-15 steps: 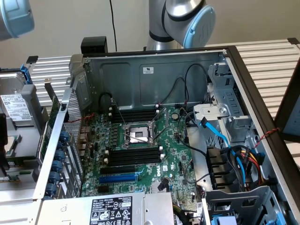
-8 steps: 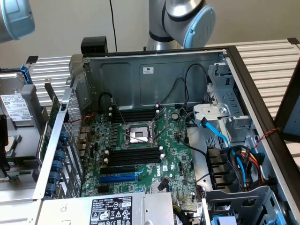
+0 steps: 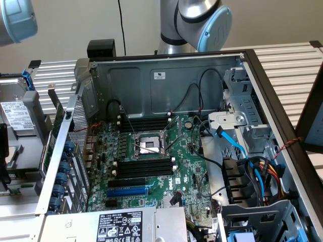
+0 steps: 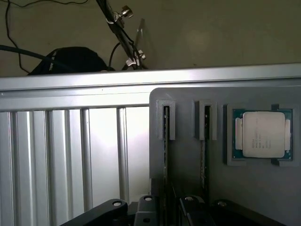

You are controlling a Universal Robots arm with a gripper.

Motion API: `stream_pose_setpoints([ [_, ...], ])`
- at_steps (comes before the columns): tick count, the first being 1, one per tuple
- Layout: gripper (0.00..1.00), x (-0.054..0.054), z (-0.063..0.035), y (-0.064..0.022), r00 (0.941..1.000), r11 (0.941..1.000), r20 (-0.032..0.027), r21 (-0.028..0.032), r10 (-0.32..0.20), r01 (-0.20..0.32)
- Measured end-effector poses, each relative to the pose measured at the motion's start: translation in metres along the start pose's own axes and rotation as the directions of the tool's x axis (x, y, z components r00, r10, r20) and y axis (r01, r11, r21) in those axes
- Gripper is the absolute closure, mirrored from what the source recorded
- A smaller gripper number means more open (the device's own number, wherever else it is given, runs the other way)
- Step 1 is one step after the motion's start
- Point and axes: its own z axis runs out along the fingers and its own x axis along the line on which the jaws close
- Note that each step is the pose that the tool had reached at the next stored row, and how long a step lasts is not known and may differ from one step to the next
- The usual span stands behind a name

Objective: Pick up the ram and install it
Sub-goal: 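Pick up the ram and move it above insertion slot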

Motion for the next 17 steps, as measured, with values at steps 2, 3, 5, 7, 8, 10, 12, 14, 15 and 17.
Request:
stream_pose_setpoints([
  [2,0.76,-0.0001,0.0009,-0.0001,1.0,1.0,0.0003,0.0005,0.0,0.0],
  [3,0.76,-0.0001,0.0015,-0.0001,1.0,1.0,0.0003,0.0004,0.0,0.0],
  [5,0.76,-0.0001,0.0014,0.0,1.0,1.0,0.0001,0.0001,0.0,0.0],
  [7,0.76,-0.0001,0.0014,0.0,1.0,1.0,0.0001,0.0001,0.0,0.0],
  [8,0.76,-0.0001,0.0014,0.0,1.0,1.0,0.0001,0.0001,0.0,0.0],
  [10,0.76,-0.0001,0.0015,0.0,1.0,1.0,-0.0001,-0.0002,0.0,0.0],
  [12,0.76,-0.001,0.0021,0.0001,1.0,1.0,-0.0002,0.0001,0.0,0.0],
  [14,0.76,-0.0009,0.0021,0.0,1.0,1.0,-0.0002,0.0,0.0,0.0],
  [15,0.76,-0.0009,0.0021,0.0,1.0,1.0,-0.0002,0.0,0.0,0.0],
  [17,0.76,-0.0009,0.0021,0.0,1.0,1.0,-0.0002,0.0,0.0,0.0],
])
